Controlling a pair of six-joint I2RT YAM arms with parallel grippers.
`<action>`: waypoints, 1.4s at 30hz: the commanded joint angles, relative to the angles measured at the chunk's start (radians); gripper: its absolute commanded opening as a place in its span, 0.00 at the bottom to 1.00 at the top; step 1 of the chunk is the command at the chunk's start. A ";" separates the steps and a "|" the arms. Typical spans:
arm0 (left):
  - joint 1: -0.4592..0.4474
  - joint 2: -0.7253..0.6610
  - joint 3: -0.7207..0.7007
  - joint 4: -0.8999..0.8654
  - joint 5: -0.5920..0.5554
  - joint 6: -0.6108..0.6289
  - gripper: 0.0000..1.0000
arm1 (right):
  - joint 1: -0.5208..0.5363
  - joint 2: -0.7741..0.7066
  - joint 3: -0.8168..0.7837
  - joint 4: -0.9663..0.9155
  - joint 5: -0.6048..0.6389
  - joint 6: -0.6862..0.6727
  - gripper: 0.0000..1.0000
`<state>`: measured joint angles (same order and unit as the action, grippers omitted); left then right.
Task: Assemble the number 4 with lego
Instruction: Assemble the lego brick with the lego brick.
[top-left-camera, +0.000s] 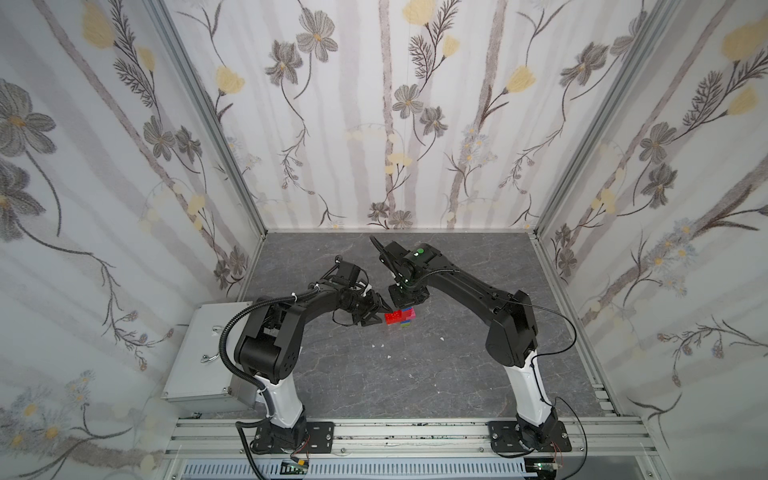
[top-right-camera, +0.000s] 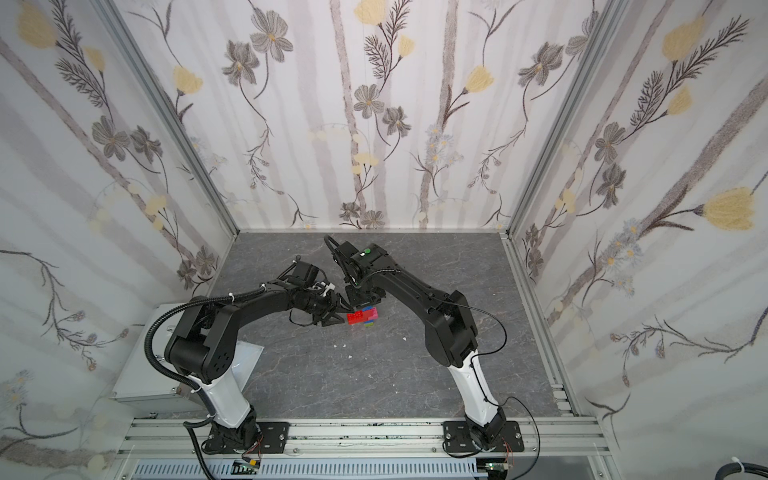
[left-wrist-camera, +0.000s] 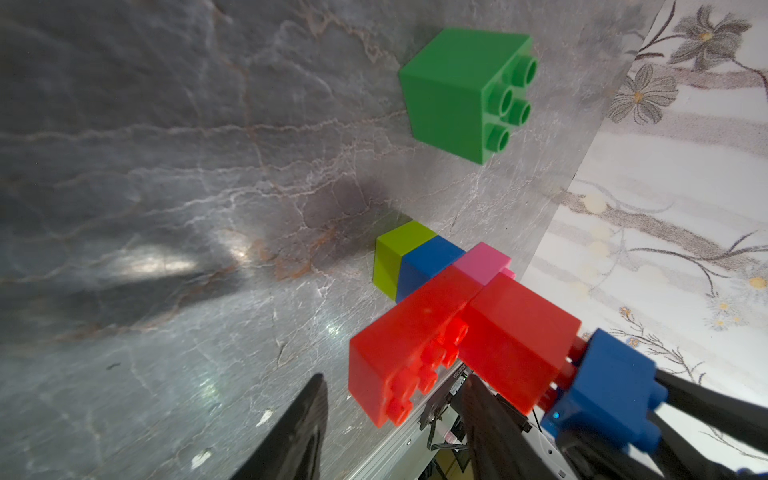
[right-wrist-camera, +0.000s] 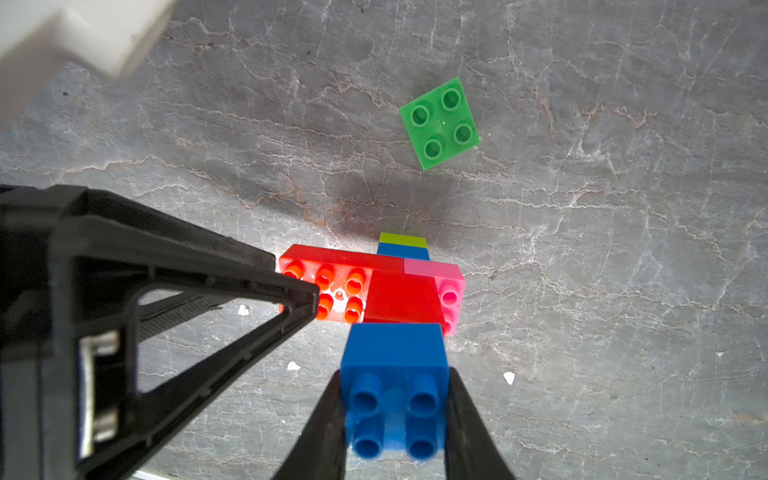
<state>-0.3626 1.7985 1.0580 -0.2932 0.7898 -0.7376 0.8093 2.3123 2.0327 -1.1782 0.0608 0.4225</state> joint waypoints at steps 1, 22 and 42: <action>0.001 0.005 -0.001 0.006 0.014 -0.006 0.54 | -0.001 -0.008 -0.047 0.034 -0.009 0.038 0.00; 0.000 0.010 -0.006 0.030 0.040 -0.032 0.53 | 0.004 -0.085 -0.144 0.125 -0.004 0.064 0.00; 0.000 0.017 -0.012 0.041 0.048 -0.049 0.53 | 0.021 -0.171 -0.354 0.285 0.032 0.109 0.00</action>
<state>-0.3626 1.8091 1.0496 -0.2768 0.8238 -0.7685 0.8295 2.1277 1.6936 -0.8585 0.1089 0.5117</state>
